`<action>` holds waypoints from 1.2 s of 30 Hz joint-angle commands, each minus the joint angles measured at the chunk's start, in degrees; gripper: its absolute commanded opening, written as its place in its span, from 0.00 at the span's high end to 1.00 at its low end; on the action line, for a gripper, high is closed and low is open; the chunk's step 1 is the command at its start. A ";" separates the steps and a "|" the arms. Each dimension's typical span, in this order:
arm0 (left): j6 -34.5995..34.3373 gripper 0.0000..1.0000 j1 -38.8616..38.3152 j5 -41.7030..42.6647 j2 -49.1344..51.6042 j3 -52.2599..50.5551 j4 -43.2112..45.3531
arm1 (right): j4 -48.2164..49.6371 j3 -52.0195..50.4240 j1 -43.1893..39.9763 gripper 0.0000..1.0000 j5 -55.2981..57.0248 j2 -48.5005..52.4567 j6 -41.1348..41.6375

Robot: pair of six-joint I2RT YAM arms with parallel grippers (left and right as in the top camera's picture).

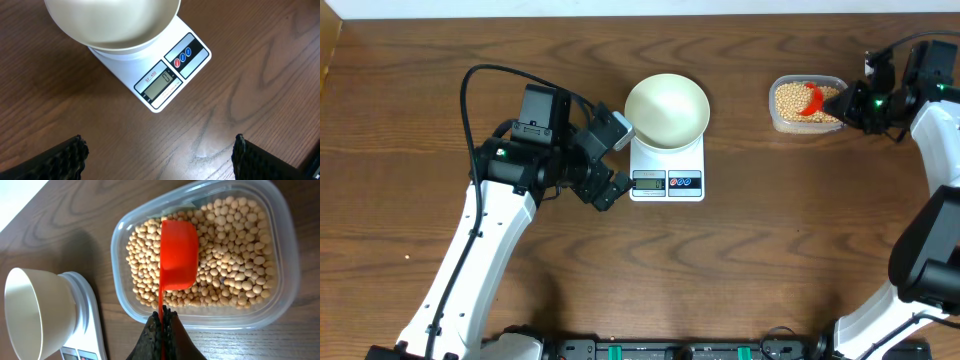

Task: Scoop item into bowl and weigh 50g on scale
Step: 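Dip the red scoop into the soybeans and scoop with the right gripper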

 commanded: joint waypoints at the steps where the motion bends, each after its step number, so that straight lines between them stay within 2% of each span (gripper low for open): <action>1: -0.50 0.06 -0.11 -0.11 -0.50 1.14 -0.17 | -0.09 0.31 -0.37 0.99 -3.21 2.86 -1.46; 11: -0.48 0.06 -0.11 -0.11 -0.50 1.14 -0.17 | -0.70 0.31 -0.76 0.99 -8.59 5.22 -1.42; 26: -0.48 0.06 -0.11 -0.11 -0.50 1.14 -0.17 | -2.36 0.31 -10.78 0.99 -22.71 5.22 -5.14; 36: -0.48 0.06 -0.11 -0.13 -0.50 1.14 -0.17 | -3.32 0.31 -13.42 0.99 -29.70 5.22 -5.97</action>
